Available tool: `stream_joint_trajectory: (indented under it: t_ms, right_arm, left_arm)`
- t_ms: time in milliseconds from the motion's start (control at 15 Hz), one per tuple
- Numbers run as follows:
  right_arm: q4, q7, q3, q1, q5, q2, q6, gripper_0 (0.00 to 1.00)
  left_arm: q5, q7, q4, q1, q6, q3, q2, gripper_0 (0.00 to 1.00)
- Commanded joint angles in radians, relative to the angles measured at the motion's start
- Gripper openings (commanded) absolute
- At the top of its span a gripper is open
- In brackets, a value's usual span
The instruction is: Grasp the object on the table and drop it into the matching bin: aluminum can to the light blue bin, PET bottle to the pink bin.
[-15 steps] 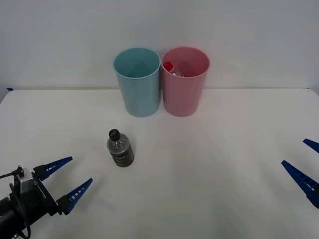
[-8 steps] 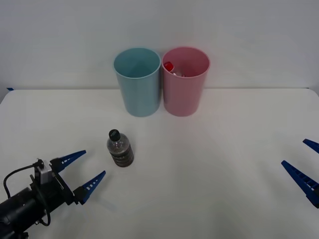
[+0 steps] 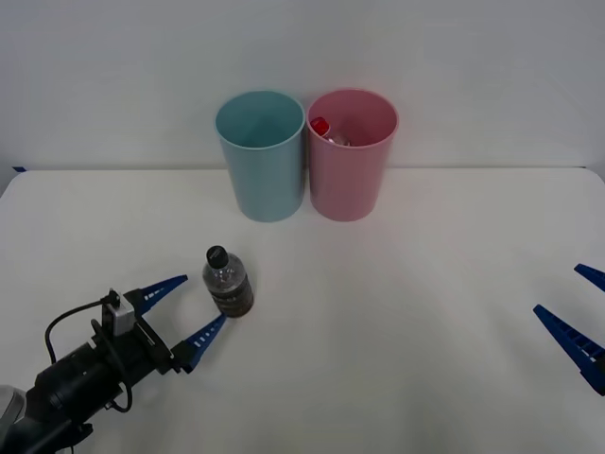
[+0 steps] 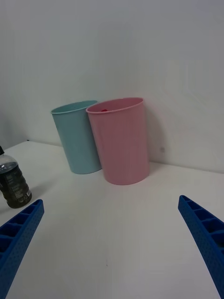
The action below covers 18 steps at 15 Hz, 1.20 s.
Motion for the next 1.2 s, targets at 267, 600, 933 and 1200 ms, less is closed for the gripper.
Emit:
stream_joint_trajectory:
  t_ms: [267, 600, 933, 1200]
  right_arm:
    - [0.0, 0.0, 0.0, 0.0, 0.0, 0.0, 0.0, 1.0]
    - [0.0, 0.0, 0.0, 0.0, 0.0, 0.0, 0.0, 1.0]
    - [0.0, 0.0, 0.0, 0.0, 0.0, 0.0, 0.0, 1.0]
    - [0.0, 0.0, 0.0, 0.0, 0.0, 0.0, 0.0, 1.0]
  left_arm:
    - [-0.064, 0.0, 0.011, -0.038, 0.028, -0.001, -0.063, 1.0]
    - [-0.071, -0.022, 0.115, -0.128, 0.031, -0.009, -0.073, 1.0]
    - [-0.071, -0.028, 0.121, -0.144, 0.046, -0.025, -0.079, 1.0]
    - [-0.071, -0.031, 0.121, -0.145, 0.046, -0.028, -0.079, 0.35]
